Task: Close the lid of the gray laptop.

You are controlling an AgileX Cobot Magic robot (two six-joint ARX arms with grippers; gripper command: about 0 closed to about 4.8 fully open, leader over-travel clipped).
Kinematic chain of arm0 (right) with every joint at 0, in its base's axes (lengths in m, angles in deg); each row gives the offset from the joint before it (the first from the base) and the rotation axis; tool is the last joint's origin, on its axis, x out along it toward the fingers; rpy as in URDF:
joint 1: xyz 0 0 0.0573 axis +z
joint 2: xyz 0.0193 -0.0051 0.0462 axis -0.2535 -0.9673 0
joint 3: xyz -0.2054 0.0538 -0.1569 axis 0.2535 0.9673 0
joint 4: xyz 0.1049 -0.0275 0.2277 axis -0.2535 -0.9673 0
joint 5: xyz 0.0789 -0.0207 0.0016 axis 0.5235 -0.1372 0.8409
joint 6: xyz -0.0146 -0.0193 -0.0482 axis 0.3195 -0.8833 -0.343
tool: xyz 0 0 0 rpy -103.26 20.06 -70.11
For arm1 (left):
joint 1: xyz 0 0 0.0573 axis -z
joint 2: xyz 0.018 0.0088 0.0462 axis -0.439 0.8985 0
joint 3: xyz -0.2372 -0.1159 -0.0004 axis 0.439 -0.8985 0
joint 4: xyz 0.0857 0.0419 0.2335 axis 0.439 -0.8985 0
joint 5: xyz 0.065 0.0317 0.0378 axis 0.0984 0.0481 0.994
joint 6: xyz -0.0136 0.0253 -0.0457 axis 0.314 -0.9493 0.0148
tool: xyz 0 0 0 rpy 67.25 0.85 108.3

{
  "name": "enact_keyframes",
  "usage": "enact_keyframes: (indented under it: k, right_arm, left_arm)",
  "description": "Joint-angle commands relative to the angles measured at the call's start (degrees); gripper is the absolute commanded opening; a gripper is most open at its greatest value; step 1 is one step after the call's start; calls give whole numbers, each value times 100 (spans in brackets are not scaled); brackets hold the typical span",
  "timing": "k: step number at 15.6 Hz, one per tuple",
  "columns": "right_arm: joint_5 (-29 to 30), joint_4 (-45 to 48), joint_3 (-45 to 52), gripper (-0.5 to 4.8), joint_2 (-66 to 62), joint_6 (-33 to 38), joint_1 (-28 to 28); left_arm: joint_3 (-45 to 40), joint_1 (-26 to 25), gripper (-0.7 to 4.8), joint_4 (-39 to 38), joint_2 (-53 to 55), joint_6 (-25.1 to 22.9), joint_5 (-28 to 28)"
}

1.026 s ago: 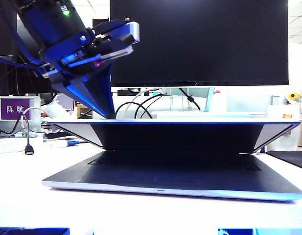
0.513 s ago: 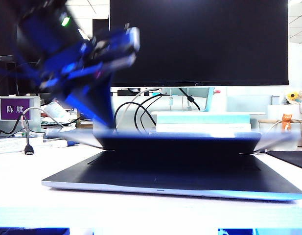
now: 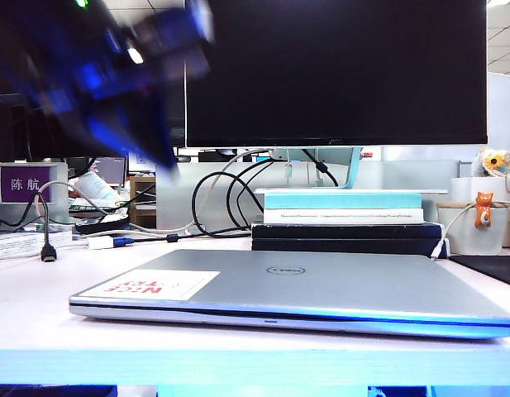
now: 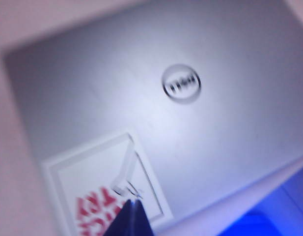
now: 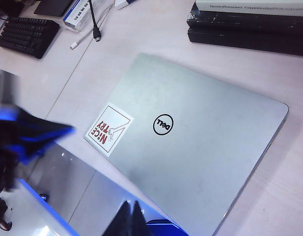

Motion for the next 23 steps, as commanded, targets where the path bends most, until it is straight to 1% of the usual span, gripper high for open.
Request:
enact_keyframes:
  k: [1,2,4,5,6,7,9,11,12,13,14,16,17,18,19,20,21,22,23]
  right_arm:
    - [52,22,-13,-6,17,-181,2]
    - [52,33,-13,-6,22,-181,2]
    - [52,31,-13,-6,66,-188,2]
    - [50,37,-13,-6,142,-227,2]
    - [50,50,-13,-6,216,-308,2]
    - [35,105,-11,-6,345,-363,2]
    - [26,264,-2,-6,612,-385,2]
    - [22,393,22,-6,850,-452,-4]
    - [2,586,129,-6,1069,-457,-13]
    - [-103,835,332,-6,1381,-452,-15]
    - [-343,1014,511,-6,1611,-337,-15]
    - [-933,1462,911,-6,2140,66,-17]
    - [-1191,1937,1259,-6,2549,330,-15]
    - [-1460,2284,1563,-6,2889,476,-15]
    - [-1604,2465,1759,-6,3097,529,-15]
    - [-1799,2649,2015,-6,3375,627,-13]
    - [-2006,2820,2208,-6,3578,745,-13]
    - [-2310,3239,2575,-6,3945,977,-9]
    - [-2367,3672,2868,-6,4205,1285,-9]
  left_arm:
    - [20,-13,-5,260,-1272,-643,361]
    - [20,-101,-5,214,-1670,-859,555]
    - [13,-647,-5,-214,-2481,-1012,507]
    - [-46,-1095,-5,-275,-2876,-1104,221]
    - [-149,-1488,-5,-216,-3180,-1134,-251]
    - [-358,-2087,-5,-131,-3595,-1132,-750]
    - [-669,-2994,-6,-179,-4113,-1169,-1075]
    - [-868,-3565,-5,-175,-4387,-1154,-1596]
    - [-1016,-3847,-5,-173,-4503,-1126,-1729]
    - [-1137,-4000,-5,-175,-4610,-1126,-1676]
    - [-1211,-4054,-5,-166,-4719,-1123,-1676]
    - [-1349,-4072,-5,-122,-5069,-1128,-1580]
    - [-1456,-4072,-5,-87,-5331,-1121,-1537]
    - [-1585,-4072,-5,-85,-5549,-1012,-1388]
    - [-1694,-4072,-5,-85,-5685,-949,-1320]
    - [-1845,-4072,-5,7,-5884,-706,-1266]
    - [-1945,-4072,-5,94,-6054,-656,-1263]
    - [-2114,-4072,-5,186,-6319,-485,-1191]
    - [-2236,-4072,-5,210,-6454,-398,-1180]
